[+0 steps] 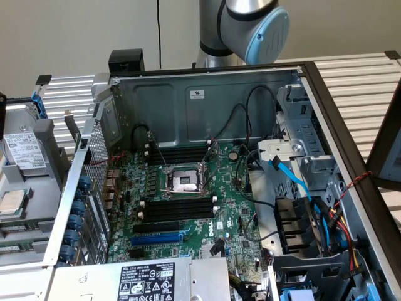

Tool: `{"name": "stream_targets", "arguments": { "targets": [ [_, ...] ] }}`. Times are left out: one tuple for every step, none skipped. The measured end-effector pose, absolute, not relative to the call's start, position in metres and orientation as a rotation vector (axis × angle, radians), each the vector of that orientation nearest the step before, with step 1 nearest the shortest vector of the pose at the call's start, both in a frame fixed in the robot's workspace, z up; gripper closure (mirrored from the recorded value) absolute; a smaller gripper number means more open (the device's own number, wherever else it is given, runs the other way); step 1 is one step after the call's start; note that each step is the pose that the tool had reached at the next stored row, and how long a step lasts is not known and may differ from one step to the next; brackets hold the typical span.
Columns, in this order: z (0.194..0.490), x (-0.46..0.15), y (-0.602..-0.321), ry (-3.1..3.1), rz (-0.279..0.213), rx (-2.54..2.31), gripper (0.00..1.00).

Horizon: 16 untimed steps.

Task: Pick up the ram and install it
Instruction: 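Pick up the ram and move it above insertion slot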

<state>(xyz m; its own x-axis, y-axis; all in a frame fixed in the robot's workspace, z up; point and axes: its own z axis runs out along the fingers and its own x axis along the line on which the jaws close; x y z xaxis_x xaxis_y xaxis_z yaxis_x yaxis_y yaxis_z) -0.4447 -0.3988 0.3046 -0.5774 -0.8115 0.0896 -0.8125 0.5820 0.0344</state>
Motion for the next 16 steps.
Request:
{"name": "stream_targets", "arguments": {
  "targets": [
    [0.304,-0.445,-0.399,-2.695,0.017,1.419,0.64],
    [0.302,-0.445,-0.399,-2.682,0.019,1.443,0.64],
    [0.301,-0.445,-0.399,-2.669,0.020,1.468,0.64],
    [0.300,-0.445,-0.399,-2.656,0.021,1.492,0.64],
    [0.299,-0.445,-0.399,-2.643,0.023,1.515,0.64],
    [0.298,-0.445,-0.399,-2.629,0.024,1.540,0.64],
    [0.296,-0.445,-0.399,-2.615,0.025,1.563,0.64],
    [0.295,-0.445,-0.399,-2.601,0.027,1.587,0.64],
    [0.294,-0.445,-0.399,-2.587,0.028,1.610,0.64],
    [0.293,-0.445,-0.399,-2.572,0.029,1.634,0.64],
    [0.292,-0.445,-0.399,-2.556,0.031,1.658,0.64],
    [0.291,-0.445,-0.399,-2.542,0.032,1.681,0.64],
    [0.289,-0.445,-0.399,-2.526,0.034,1.705,0.64],
    [0.288,-0.445,-0.399,-2.511,0.035,1.728,0.64],
    [0.287,-0.445,-0.399,-2.496,0.036,1.750,0.64],
    [0.286,-0.445,-0.399,-2.480,0.038,1.773,0.64]
  ]
}}
